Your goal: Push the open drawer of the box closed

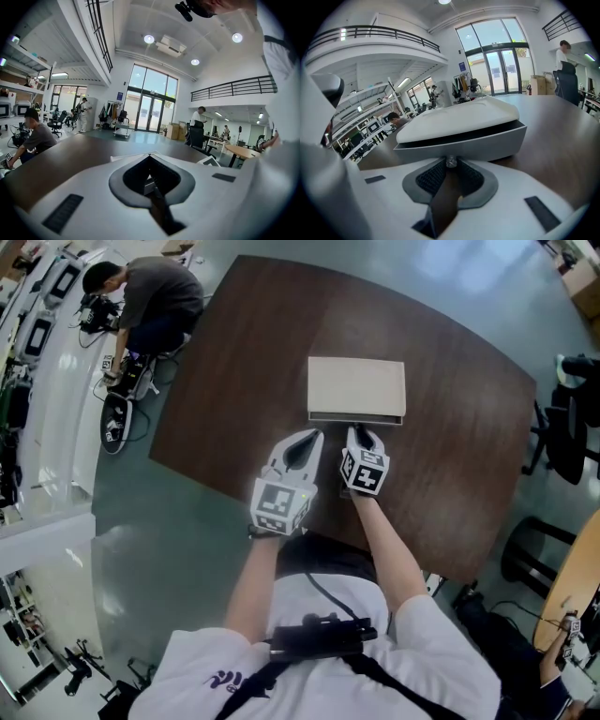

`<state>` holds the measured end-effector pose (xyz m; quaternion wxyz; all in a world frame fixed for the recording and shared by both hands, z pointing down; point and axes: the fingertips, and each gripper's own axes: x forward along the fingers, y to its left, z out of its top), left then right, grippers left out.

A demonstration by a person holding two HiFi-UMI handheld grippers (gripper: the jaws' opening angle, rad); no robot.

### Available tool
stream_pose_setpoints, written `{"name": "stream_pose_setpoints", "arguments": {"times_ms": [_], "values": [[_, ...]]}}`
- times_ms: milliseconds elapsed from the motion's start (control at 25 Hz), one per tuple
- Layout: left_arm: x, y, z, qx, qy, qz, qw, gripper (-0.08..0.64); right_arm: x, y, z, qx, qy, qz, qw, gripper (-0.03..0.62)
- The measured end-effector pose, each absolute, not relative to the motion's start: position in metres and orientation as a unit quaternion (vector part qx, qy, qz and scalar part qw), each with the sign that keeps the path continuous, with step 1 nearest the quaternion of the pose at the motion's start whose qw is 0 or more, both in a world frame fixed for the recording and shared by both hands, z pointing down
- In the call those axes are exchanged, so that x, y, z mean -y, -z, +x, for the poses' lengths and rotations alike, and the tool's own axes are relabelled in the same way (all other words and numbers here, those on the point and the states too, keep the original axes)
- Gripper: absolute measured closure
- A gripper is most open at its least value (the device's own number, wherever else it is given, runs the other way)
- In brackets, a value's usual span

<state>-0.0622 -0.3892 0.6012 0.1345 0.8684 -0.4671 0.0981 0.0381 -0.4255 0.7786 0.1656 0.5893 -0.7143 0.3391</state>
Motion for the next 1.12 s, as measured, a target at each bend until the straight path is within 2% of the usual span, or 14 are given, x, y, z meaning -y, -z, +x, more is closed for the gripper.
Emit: {"name": "stream_pose_setpoints", "arguments": {"times_ms": [480,1120], "values": [[0.394,-0.620,-0.073,0.471,-0.114,0.861,0.155,0.551,0.450,-0.778,0.036,0.717,-0.328,0.595,0.158,0.514],[0.366,-0.614,-0.071,0.468,-0.111,0.864,0.148,0.551,0.428,-0.788,0.039,0.728,-0.348,0.566,0.171,0.514]]}}
